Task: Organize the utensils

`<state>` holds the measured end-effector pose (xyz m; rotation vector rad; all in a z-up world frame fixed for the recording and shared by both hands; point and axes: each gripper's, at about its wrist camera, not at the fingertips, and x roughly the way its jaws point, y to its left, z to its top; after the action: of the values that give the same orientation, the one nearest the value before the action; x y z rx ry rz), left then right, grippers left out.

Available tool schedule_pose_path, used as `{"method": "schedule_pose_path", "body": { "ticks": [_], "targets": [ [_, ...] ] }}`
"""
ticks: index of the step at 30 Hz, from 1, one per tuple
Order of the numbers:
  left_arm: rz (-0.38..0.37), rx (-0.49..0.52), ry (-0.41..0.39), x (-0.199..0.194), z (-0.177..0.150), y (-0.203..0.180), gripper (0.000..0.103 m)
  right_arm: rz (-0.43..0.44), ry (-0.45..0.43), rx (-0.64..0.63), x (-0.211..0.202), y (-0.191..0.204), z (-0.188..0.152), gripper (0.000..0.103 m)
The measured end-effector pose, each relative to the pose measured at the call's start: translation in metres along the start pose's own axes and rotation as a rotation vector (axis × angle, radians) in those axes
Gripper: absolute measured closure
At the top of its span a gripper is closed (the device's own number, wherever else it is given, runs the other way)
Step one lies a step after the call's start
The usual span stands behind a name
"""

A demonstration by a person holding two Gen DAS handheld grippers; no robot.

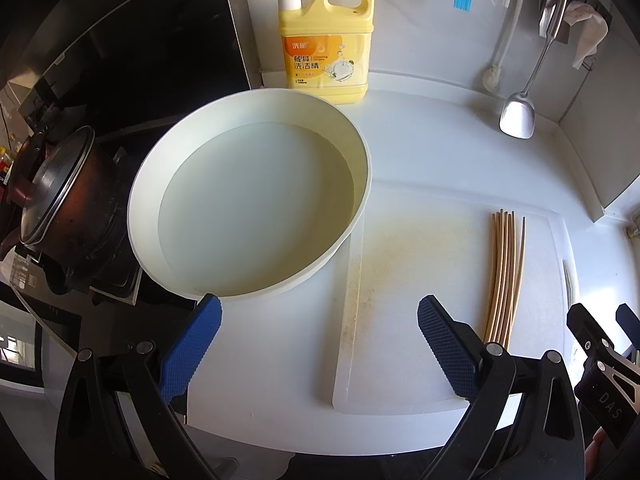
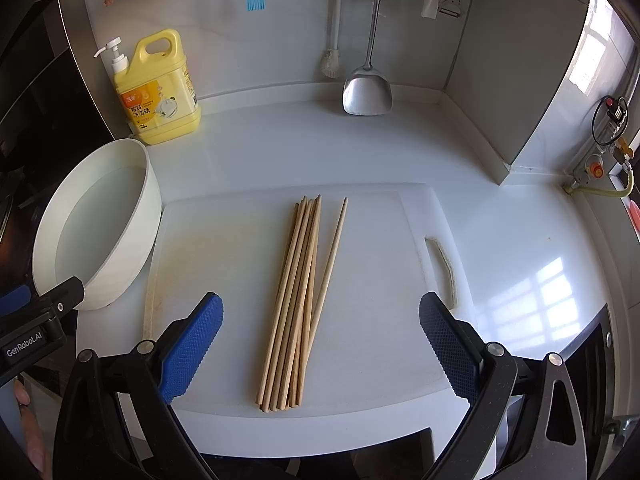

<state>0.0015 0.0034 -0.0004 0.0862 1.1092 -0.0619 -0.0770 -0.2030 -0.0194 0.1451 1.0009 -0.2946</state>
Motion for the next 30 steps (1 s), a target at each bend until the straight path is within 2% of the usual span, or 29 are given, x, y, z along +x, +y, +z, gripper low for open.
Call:
{"method": "schedule_pose_path", "body": {
  "ticks": [30],
  "targets": [
    [-0.001, 0.000, -0.002, -0.0002, -0.0001, 0.0006, 0.006, 0.002, 0.000, -0.003, -0.0022, 0.0012, 0.0010, 0.009]
  ]
}}
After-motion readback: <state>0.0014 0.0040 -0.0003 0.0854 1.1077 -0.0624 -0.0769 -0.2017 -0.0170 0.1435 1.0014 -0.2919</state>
